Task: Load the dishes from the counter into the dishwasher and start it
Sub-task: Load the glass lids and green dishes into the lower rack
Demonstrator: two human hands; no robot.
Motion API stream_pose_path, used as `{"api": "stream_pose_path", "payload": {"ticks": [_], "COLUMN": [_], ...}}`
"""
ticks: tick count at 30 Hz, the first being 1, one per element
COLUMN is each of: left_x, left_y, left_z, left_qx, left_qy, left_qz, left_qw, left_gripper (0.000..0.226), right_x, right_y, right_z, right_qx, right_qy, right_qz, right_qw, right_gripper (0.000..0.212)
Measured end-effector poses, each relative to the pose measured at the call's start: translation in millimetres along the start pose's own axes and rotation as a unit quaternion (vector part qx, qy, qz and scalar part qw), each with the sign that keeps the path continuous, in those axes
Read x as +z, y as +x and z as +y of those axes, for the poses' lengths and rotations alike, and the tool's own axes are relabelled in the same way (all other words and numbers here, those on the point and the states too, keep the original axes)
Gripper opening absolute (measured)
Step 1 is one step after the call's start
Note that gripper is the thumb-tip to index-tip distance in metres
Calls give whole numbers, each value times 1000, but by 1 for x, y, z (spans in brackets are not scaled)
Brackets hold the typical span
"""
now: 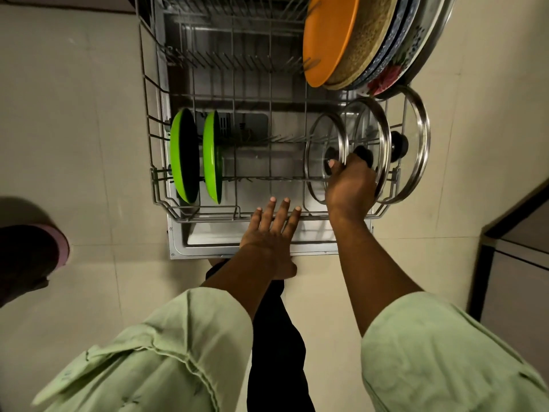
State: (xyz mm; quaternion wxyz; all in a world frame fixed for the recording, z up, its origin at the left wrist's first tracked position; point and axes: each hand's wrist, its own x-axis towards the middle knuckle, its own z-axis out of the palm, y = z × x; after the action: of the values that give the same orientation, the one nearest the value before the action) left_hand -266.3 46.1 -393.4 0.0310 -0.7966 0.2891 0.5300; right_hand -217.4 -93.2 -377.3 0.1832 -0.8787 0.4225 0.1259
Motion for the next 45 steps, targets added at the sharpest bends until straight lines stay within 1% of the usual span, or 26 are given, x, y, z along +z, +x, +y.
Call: {"api": "stream_pose_path", "payload": {"ticks": [3, 6, 9, 11, 13, 16, 19, 25, 31, 36, 40, 45], "left_x": [-8, -16, -17, -18, -20, -25, -31, -32, -53, -79, -103, -133], "left_y": [-4, -9, -15, -20, -27, -39, -52, -86, -146, -211, -280, -377], "left_z": [-7, -17, -24, -28, -33, -38, -42, -54, -63, -60, -56, -60], "left_qx": [28, 35, 23, 17, 5, -5, -19, -58, -99, -123, -158, -211], "left_qy": [-12, -39, -54, -38, -30, -24, -17, -3, -44, -36, -41, -53], "left_qz": [3, 9, 43, 77, 108, 149, 181, 217, 251, 294, 322, 376], "left_qw": [1000, 999, 997, 996, 994, 989, 983, 975, 962, 947, 933, 901], "left_gripper": [103, 98, 92, 85, 80, 75, 71, 72, 74, 74, 77, 72], "right_x": [-4, -5, -5, -4, -2, -2, -3, -16, -61, -114, -161, -222], "right_y": [-8, -18, -25, -33, -42, -58, -73, -104, -142, -180, -218, -254], "right_z": [1, 3, 4, 4, 4, 3, -1, -13, -36, -68, -104, -151], "right_qx": [-14, -38, -42, -70, -119, -176, -192, -221, -265, -315, -382, -473], "right_qy": [-4, -2, 13, -3, -43, -115, -147, -155, -157, -159, -150, -123], "right_qz": [20, 38, 57, 61, 42, -16, -76, -117, -119, -102, -101, -47], "right_qw": [1000, 999, 997, 996, 991, 978, 967, 956, 944, 930, 906, 871], "right_gripper": [25, 35, 41, 38, 38, 52, 61, 63, 67, 70, 72, 66]}}
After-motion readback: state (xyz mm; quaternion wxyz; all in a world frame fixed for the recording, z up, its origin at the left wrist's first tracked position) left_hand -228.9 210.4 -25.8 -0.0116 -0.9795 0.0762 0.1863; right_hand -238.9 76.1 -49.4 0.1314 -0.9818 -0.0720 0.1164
